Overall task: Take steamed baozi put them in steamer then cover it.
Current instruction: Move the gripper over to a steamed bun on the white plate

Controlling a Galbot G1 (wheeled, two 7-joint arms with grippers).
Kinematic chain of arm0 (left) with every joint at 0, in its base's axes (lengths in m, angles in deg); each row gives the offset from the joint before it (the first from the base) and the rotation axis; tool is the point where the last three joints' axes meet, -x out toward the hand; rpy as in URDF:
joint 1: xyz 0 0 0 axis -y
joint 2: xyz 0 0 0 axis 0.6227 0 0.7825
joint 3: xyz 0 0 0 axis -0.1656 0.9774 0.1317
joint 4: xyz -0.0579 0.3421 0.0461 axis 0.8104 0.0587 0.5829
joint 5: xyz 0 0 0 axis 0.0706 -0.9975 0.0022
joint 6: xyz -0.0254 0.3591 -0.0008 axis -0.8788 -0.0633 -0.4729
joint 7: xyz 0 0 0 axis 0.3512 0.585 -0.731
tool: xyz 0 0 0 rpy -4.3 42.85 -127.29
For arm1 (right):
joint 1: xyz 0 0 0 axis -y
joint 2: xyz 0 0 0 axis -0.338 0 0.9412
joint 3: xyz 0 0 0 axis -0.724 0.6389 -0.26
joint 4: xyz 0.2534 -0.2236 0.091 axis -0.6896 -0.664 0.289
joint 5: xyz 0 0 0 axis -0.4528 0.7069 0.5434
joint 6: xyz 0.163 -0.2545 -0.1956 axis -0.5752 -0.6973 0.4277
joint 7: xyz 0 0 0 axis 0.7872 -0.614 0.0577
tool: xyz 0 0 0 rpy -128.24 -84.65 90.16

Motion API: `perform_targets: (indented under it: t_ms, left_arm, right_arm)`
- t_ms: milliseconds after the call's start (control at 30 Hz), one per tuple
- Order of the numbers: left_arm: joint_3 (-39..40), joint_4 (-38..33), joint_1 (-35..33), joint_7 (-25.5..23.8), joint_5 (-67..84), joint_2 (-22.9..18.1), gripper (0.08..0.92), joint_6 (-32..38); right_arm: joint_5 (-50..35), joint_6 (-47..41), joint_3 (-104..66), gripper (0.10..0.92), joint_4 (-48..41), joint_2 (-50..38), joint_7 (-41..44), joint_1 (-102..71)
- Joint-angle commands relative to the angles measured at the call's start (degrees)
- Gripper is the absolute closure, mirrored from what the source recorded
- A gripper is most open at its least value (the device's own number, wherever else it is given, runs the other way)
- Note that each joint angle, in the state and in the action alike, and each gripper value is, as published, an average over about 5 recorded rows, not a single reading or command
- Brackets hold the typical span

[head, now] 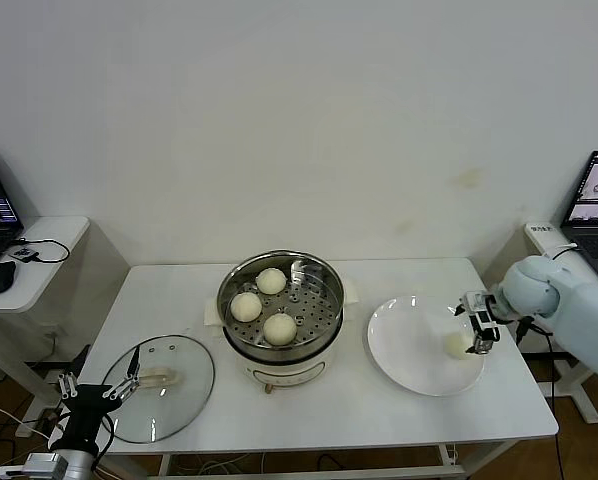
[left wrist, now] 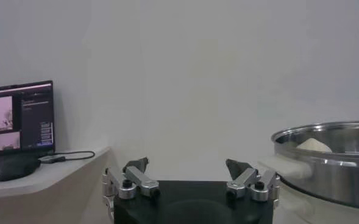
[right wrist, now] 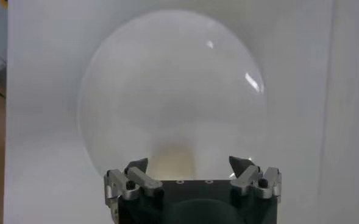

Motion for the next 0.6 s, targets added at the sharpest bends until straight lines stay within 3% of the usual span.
perform_targets:
  t_ms: [33, 600]
  left_arm:
    - [-0.05, 0.17, 0.09, 0.01, 0.0, 0.0, 0.177, -0.1]
    - [-0.02, 1.09, 0.51, 0.04, -0.15, -0.14, 0.177, -0.1]
  right_arm:
    - [5.43, 0.7, -6.67, 0.203, -7.86, 3.97, -0.07, -7.68]
    - [7.78, 1.55, -7.59, 0.216, -14.01, 10.02, -0.73, -7.83]
